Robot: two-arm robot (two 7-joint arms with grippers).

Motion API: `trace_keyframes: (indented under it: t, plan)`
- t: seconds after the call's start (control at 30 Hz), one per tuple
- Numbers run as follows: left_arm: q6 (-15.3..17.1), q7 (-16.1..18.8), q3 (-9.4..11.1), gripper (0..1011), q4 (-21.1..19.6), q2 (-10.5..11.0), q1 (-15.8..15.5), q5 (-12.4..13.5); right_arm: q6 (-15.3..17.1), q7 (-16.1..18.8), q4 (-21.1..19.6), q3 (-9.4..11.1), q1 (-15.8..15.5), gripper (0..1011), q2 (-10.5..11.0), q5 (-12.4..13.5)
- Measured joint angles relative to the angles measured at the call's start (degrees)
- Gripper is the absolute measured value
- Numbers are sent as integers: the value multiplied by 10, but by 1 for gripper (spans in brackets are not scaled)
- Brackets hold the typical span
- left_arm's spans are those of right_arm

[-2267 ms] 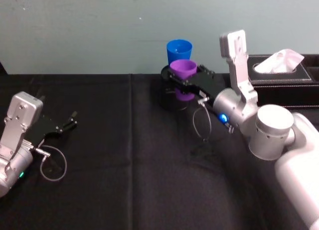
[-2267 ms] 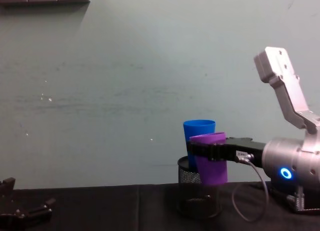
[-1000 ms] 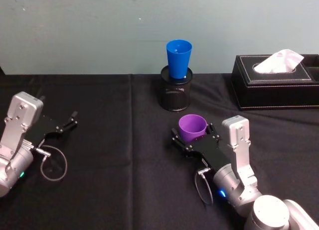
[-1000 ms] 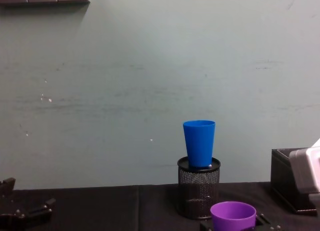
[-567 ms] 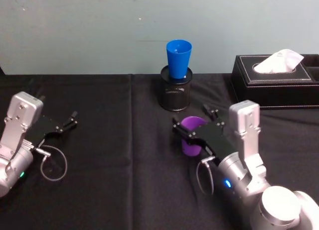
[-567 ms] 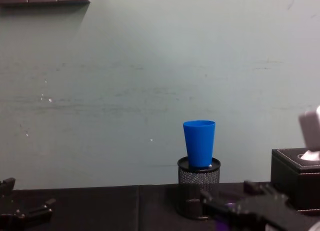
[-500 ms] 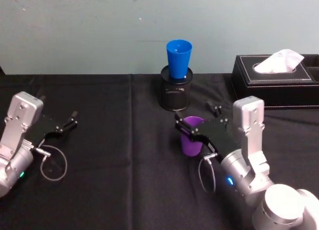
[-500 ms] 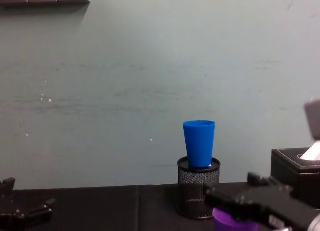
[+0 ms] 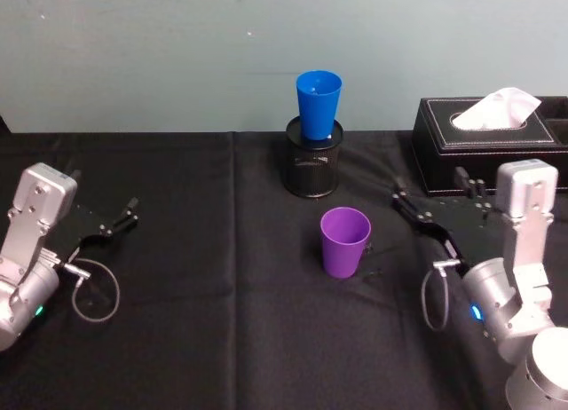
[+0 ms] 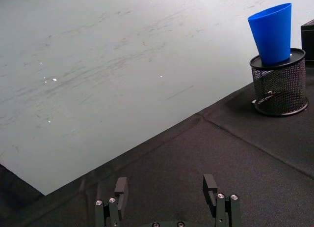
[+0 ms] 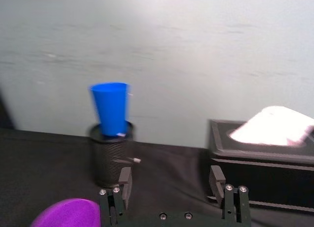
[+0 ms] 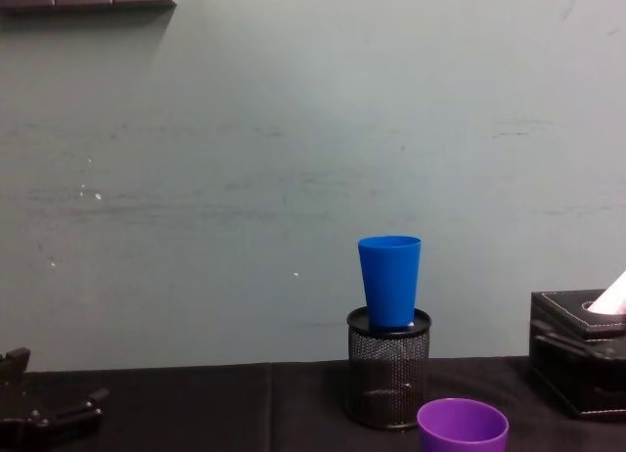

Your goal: Pick up one cup with a gripper and tap it against the other cup.

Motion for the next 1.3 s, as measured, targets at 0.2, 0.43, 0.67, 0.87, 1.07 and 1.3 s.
trace_keyframes:
  t: [0.2,0.43,0.67,0.87,1.07,1.3]
  plan:
    - [0,0,0,1000,0,0,0,0,-13,-16,37,26,4,1003,-4,-13]
    - [0,0,0,1000,0,0,0,0,-55,-10,100,38,20,1002,-14,-18]
    - [0,0,0,1000,0,0,0,0,-57,-9,102,39,21,1003,-15,-18]
    - [0,0,0,1000,0,0,0,0,-54,-9,99,38,20,1003,-14,-18]
    - [0,0,0,1000,0,0,0,0,-52,-9,97,37,20,1003,-13,-18]
    - [0,0,0,1000,0,0,0,0,-51,-9,96,37,19,1003,-13,-18]
